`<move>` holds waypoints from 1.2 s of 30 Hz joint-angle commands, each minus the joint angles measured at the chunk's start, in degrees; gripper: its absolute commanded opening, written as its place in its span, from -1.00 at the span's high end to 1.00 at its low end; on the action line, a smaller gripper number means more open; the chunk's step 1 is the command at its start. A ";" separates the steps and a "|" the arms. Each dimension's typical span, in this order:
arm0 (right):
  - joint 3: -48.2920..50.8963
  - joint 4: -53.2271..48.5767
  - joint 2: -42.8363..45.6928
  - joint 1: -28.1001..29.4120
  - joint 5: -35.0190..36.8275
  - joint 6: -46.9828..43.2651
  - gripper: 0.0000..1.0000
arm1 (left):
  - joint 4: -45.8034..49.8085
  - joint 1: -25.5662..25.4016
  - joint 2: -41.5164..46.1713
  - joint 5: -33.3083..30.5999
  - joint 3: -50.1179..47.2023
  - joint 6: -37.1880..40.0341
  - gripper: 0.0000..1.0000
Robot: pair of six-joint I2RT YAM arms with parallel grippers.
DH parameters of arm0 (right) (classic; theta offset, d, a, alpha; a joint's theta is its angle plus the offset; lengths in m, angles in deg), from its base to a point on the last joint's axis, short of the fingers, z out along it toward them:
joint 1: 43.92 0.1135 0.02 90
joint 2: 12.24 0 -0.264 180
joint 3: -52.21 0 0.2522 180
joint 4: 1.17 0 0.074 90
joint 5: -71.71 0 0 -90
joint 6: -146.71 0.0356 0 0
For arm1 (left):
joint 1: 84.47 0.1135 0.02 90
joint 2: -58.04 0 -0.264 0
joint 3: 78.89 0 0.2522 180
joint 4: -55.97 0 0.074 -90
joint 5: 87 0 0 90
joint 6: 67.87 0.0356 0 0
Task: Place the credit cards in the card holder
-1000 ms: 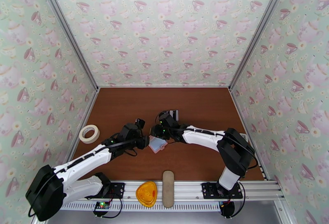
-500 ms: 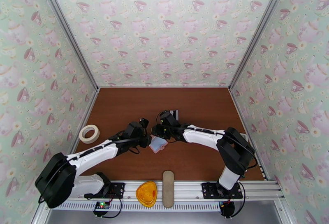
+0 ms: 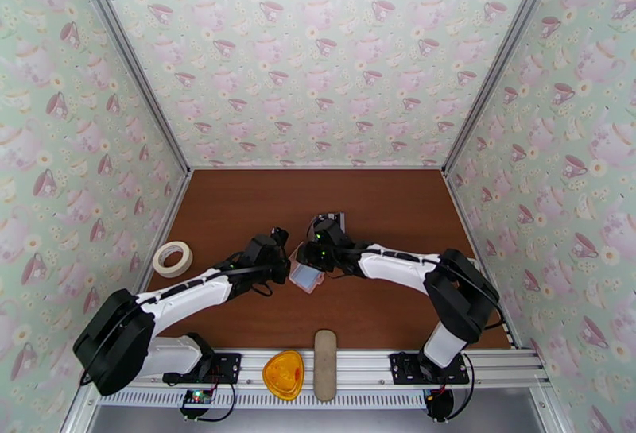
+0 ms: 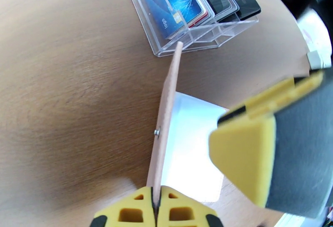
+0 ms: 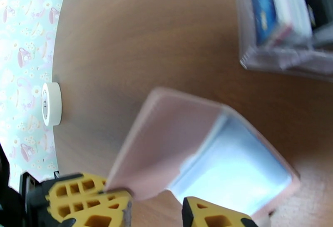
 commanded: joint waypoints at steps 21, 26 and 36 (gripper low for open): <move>7.40 16.32 -0.84 3.40 -3.64 7.96 0.25 | -11.00 -7.77 14.98 -11.04 -15.65 -30.69 0.97; 7.90 15.70 -1.66 3.31 -3.41 7.28 0.26 | -11.27 -8.82 16.19 -13.18 -17.02 -32.18 0.96; 14.78 15.49 2.72 0.29 -3.25 5.22 0.25 | -10.18 -8.93 18.59 -14.64 -19.76 -32.76 0.89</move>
